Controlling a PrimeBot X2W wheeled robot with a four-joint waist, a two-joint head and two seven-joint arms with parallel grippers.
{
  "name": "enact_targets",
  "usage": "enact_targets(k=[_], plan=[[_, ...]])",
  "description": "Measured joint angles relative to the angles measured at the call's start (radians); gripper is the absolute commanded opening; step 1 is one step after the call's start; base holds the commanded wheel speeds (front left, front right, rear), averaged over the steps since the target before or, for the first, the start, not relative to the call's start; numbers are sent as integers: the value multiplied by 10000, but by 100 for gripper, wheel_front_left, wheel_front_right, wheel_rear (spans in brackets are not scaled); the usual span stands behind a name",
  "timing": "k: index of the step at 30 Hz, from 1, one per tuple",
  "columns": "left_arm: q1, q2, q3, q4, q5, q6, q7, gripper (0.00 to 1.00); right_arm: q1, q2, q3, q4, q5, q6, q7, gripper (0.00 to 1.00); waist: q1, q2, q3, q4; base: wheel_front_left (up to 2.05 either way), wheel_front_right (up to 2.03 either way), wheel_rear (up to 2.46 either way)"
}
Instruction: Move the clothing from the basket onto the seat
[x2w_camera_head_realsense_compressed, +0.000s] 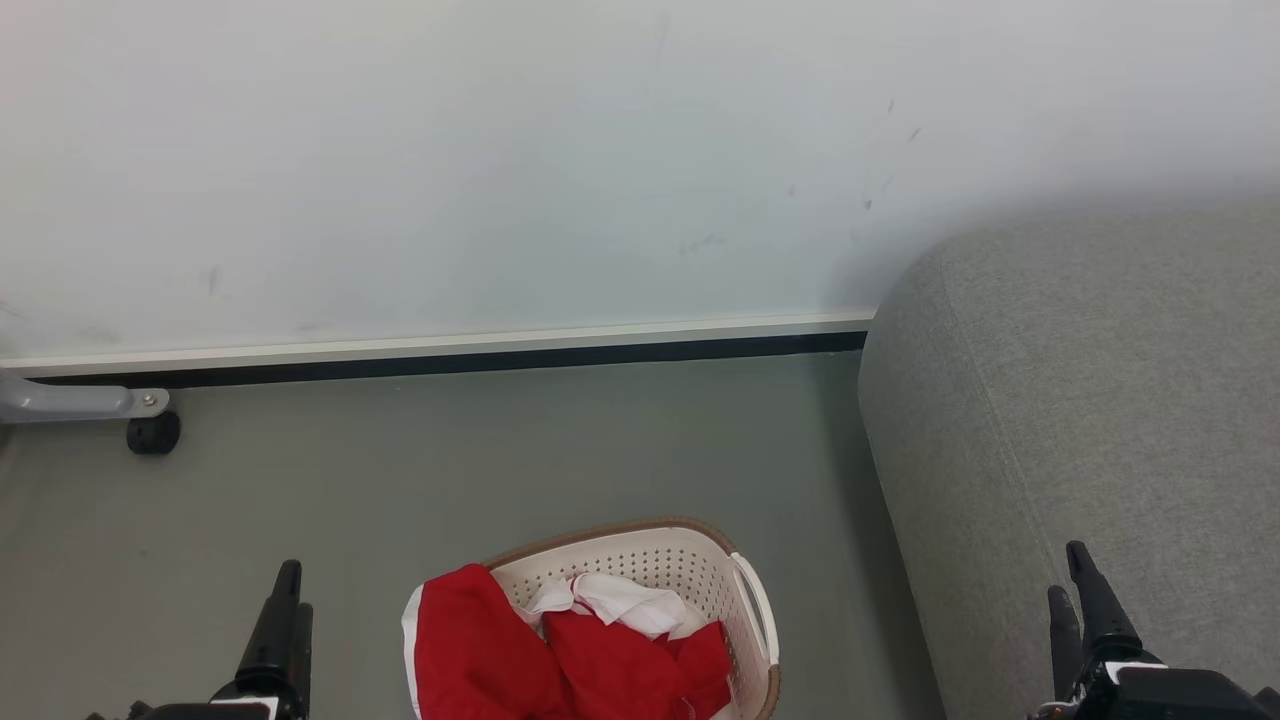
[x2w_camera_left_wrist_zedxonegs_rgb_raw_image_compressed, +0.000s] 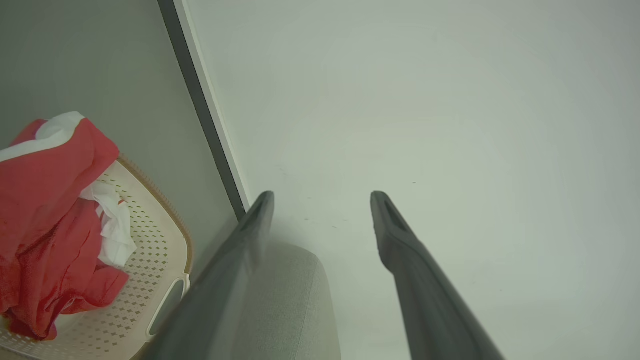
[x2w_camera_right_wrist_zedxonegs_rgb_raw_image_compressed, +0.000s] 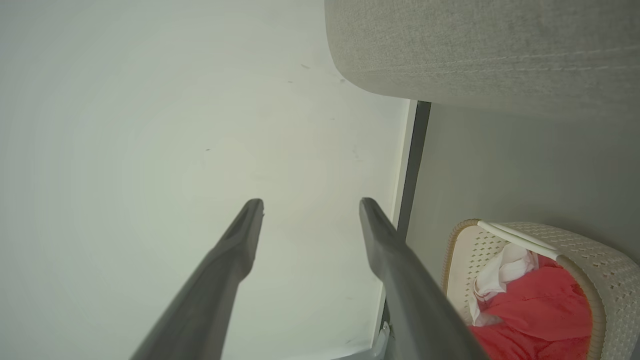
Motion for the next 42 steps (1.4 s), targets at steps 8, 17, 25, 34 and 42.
enact_targets(k=[8, 17, 25, 34, 42], plan=[[-21, 190, -92, -326, 570, -2, -267, 100, -92, -8, 343, -198, -573, 0, -303, 100, 0, 0, 62, 6, 0, 0, 0], [-33, 546, -443, -665, 1657, -4, -694, 100, -302, -23, 890, -428, -1697, 0, -612, 100, 0, 0, 141, 25, 0, 0, 0], [-37, 920, -828, -849, 2899, -6, -1101, 100, -522, -109, 1427, -512, -3122, -150, -880, 100, 0, 0, 192, 42, 0, 0, 0], [-58, 1312, -1189, -941, 4397, 4, -1488, 100, -751, -309, 2088, -610, -4780, -483, -1189, 100, 0, 0, 237, 55, 0, 0, 0], [-196, 1534, -1453, -941, 5584, 157, -1762, 100, -940, -441, 2591, -610, -6136, -899, -1444, 100, 0, 0, 267, 66, 0, 0, 0]])
